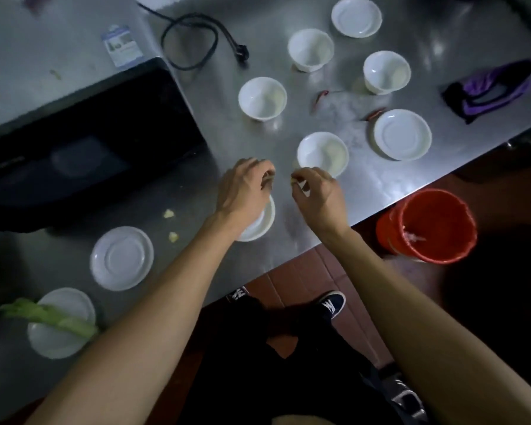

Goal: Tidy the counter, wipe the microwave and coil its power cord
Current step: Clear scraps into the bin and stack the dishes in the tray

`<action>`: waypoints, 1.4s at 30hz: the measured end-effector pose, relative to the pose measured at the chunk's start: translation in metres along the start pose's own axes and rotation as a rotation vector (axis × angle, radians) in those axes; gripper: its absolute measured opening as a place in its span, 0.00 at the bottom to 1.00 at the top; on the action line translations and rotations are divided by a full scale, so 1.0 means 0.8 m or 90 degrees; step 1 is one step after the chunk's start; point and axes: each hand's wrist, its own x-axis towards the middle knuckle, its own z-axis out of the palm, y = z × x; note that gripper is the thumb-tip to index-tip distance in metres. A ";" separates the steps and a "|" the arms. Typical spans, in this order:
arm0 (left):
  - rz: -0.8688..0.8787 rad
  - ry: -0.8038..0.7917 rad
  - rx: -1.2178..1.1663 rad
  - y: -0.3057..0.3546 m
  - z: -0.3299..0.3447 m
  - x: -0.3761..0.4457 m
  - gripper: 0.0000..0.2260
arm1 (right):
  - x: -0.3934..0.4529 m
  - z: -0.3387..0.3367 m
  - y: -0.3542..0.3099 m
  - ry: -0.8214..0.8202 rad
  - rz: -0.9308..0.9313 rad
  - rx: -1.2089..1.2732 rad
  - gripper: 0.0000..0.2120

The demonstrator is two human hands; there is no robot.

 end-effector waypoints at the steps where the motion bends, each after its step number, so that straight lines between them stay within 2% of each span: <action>1: 0.013 -0.003 0.005 0.024 0.010 0.005 0.05 | -0.004 -0.018 0.019 0.014 0.011 0.000 0.05; 7: 0.102 -0.042 0.033 0.165 0.086 0.028 0.04 | -0.040 -0.132 0.145 0.069 0.107 -0.002 0.06; 10: 0.137 -0.070 0.038 0.223 0.127 0.040 0.03 | -0.056 -0.180 0.201 0.060 0.141 -0.005 0.06; 16: 0.188 -0.135 0.055 0.327 0.203 0.059 0.03 | -0.093 -0.246 0.300 0.103 0.218 -0.034 0.06; 21: 0.246 -0.221 0.041 0.397 0.269 0.080 0.03 | -0.131 -0.284 0.370 0.128 0.363 -0.046 0.08; 26: 0.310 -0.293 0.028 0.450 0.341 0.111 0.04 | -0.149 -0.308 0.430 0.151 0.490 -0.049 0.05; 32: 0.361 -0.391 0.022 0.493 0.426 0.153 0.04 | -0.147 -0.326 0.497 0.172 0.631 -0.035 0.09; 37: 0.341 -0.451 0.042 0.516 0.486 0.178 0.05 | -0.152 -0.321 0.548 0.180 0.708 0.004 0.07; 42: 0.313 -0.517 0.090 0.524 0.557 0.185 0.05 | -0.167 -0.298 0.613 0.134 0.763 0.057 0.05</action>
